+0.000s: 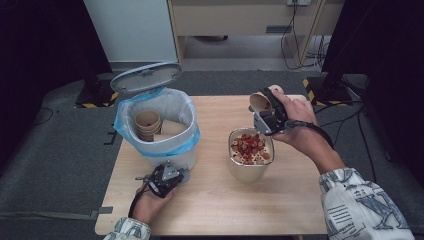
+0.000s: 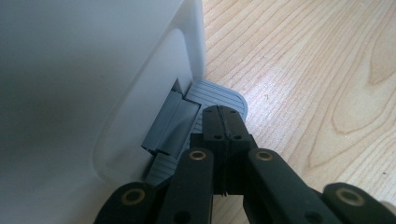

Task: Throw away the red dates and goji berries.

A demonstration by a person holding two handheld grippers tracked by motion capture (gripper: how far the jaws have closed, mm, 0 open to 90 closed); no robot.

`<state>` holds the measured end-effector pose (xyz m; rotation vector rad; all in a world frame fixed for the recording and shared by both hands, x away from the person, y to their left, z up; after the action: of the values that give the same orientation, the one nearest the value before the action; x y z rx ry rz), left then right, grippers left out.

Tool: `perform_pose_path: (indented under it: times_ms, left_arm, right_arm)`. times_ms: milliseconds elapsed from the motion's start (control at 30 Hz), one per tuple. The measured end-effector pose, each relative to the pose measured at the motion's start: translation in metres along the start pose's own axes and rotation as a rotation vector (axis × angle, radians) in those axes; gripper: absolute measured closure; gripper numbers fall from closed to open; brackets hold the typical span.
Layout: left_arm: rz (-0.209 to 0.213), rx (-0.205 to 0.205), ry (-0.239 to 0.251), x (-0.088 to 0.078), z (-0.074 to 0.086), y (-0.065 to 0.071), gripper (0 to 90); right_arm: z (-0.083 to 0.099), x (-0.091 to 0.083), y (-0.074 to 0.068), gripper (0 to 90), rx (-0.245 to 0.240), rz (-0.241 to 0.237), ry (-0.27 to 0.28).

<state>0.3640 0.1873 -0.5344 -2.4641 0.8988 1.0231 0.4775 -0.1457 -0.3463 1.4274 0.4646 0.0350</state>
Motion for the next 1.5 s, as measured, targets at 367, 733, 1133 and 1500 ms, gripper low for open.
perform_pose_path:
  times_ms: [367,733,1133,1500]
  left_arm:
    - [0.001,0.0,-0.002,0.0,0.0,0.0,89.5]
    - [0.001,0.001,-0.003,0.0,0.0,0.0,89.6]
    - [0.0,0.001,-0.003,0.0,0.0,0.0,89.5]
    - [0.0,0.001,-0.004,0.0,0.0,0.0,89.6]
  right_arm:
    - [0.002,0.006,0.012,30.4,0.204,-0.02,0.055]
    - [0.0,0.01,0.02,30.1,0.432,-0.047,0.138]
    - [-0.003,0.006,0.038,30.8,0.611,-0.062,0.232]
    - [-0.007,0.006,0.045,30.8,0.705,-0.087,0.285]
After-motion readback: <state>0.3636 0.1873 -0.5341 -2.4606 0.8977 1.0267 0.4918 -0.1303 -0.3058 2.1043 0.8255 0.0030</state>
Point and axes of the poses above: each handheld gripper's, and its own axes: x roughly forward along the jaws, z roughly out of its underside, y roughly to its right, the point moved 3 cm from there along x, roughly forward along the jaws, and after that the axes turned 5 degrees about -x, right-handed, at the moved point
